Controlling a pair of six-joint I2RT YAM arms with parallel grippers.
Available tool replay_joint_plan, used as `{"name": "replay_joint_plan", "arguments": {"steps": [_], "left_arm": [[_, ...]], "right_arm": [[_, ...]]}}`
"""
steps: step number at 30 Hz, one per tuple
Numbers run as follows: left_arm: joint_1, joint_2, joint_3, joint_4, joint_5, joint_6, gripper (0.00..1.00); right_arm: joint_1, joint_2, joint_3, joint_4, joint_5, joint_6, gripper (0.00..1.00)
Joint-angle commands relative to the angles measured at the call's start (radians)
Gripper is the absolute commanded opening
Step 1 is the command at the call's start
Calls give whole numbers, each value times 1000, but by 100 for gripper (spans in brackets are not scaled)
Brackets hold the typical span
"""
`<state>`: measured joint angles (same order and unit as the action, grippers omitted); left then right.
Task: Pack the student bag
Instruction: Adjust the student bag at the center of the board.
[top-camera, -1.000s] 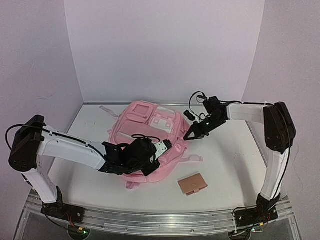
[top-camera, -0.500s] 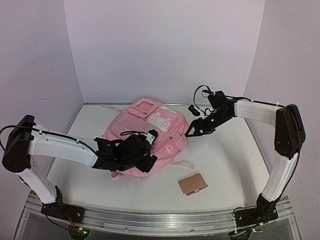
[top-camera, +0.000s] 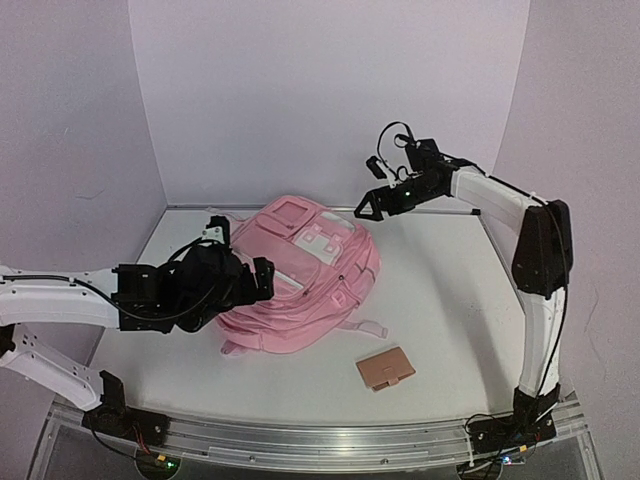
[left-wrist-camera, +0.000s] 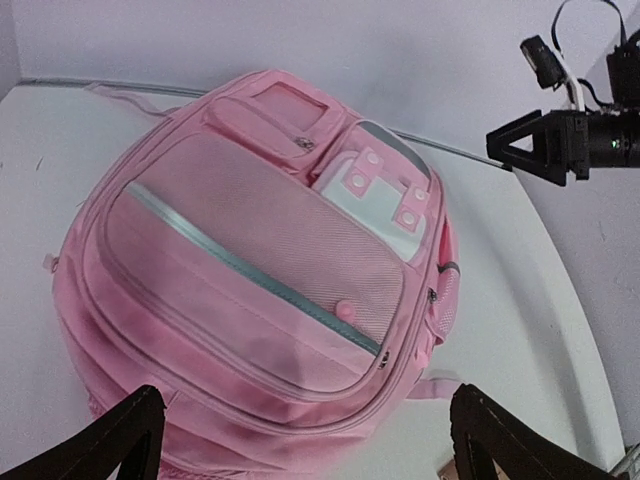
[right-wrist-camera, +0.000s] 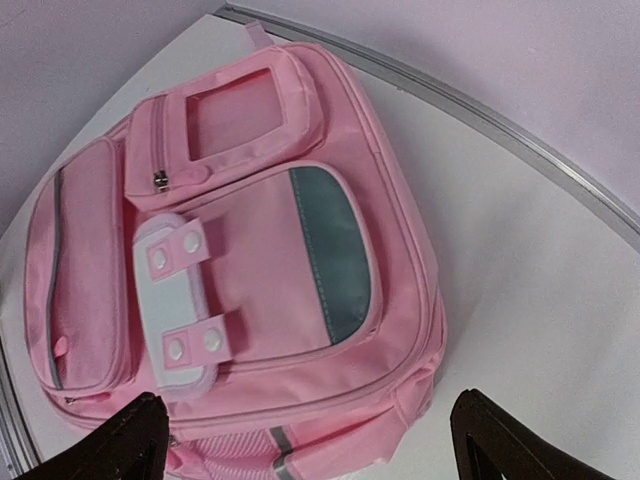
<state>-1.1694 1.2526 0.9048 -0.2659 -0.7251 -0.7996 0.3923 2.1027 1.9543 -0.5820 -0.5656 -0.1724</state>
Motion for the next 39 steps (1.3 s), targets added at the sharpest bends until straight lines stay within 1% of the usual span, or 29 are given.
{"name": "replay_joint_plan", "arguments": {"steps": [1, 3, 6, 7, 8, 10, 13, 14, 16, 18, 23, 25, 32, 35, 39], "left_arm": [[6, -45, -76, -140, -62, -304, 100], [8, -39, -101, -160, -50, -381, 100], [13, 2, -108, -260, -53, -556, 100], [14, 14, -114, -273, -48, -592, 100], [18, 20, -128, -244, -38, -605, 100], [28, 25, -174, -120, 3, -578, 100], [68, 29, -250, 43, 79, -554, 100], [91, 24, -282, 100, 115, -545, 100], [134, 4, -358, 306, 189, -483, 100], [180, 1, -399, 423, 239, -440, 100], [251, 79, -319, 416, 319, -318, 99], [287, 114, -289, 417, 358, -294, 99], [461, 244, -230, 547, 559, -199, 96], [519, 333, -131, 535, 636, -129, 95], [571, 446, 26, 476, 695, -51, 94]], "right_arm": [[-8, 138, 158, -28, -2, 52, 98], [-8, 198, 230, -26, 5, 63, 98], [-8, 282, 317, -27, -21, 90, 98], [-8, 306, 336, -27, -35, 105, 98], [-8, 325, 358, -27, -51, 124, 98], [-9, 362, 381, -27, -92, 151, 98], [-8, 381, 365, -27, -146, 165, 97], [-8, 374, 346, -27, -161, 165, 96], [-8, 345, 274, -26, -188, 164, 92], [-9, 308, 198, -23, -204, 151, 89], [-11, 229, 32, -25, -237, 119, 75], [-15, 198, -25, -25, -260, 112, 72], [-23, 28, -302, -24, -331, 73, 71], [-24, -31, -413, -24, -363, 61, 70], [-15, -86, -521, -22, -402, 55, 68]]}}
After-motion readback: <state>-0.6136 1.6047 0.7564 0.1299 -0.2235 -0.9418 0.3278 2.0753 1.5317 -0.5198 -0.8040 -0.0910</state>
